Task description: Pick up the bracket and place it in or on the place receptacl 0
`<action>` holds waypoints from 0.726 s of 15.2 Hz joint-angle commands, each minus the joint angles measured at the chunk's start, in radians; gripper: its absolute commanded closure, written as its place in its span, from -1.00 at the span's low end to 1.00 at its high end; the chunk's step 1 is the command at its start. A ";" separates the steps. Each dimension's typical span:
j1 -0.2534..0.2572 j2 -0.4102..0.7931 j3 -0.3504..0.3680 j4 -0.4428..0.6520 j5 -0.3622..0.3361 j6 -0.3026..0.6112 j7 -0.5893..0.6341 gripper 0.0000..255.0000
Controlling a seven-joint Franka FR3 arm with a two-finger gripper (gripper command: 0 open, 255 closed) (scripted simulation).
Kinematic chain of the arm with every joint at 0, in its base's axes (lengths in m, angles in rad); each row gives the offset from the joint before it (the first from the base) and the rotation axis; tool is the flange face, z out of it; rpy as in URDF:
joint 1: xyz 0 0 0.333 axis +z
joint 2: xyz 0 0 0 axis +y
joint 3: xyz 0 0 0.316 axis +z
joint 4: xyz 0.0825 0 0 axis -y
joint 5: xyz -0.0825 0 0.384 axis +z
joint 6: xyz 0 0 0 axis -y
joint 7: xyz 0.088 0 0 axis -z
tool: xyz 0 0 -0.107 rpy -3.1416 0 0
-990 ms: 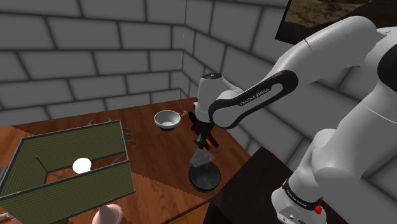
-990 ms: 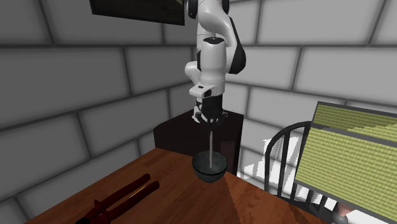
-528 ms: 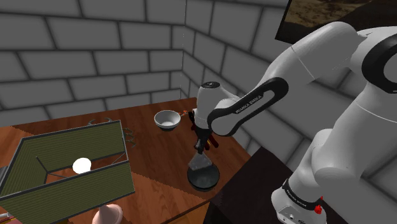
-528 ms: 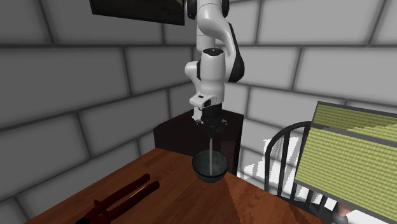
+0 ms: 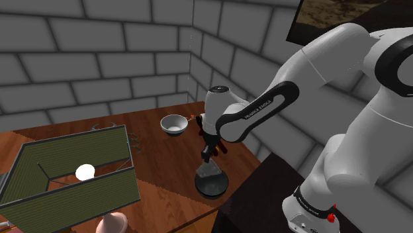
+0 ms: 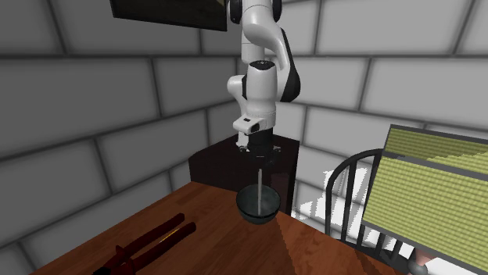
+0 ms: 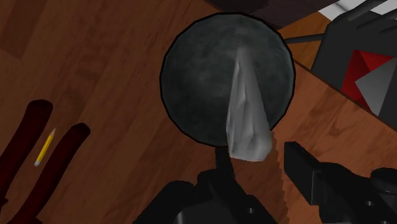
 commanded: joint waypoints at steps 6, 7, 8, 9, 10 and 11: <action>0.000 -0.030 0.000 0.008 0.007 -0.038 -0.006 -1.00; 0.001 -0.058 -0.001 0.018 0.014 -0.076 -0.010 -1.00; 0.001 -0.085 -0.002 0.030 0.019 -0.114 -0.015 -1.00; 0.001 -0.105 -0.003 0.040 0.023 -0.144 -0.017 -1.00; 0.001 -0.105 -0.004 0.040 0.023 -0.144 -0.017 -1.00; 0.002 -0.105 -0.004 0.039 0.023 -0.143 -0.017 -1.00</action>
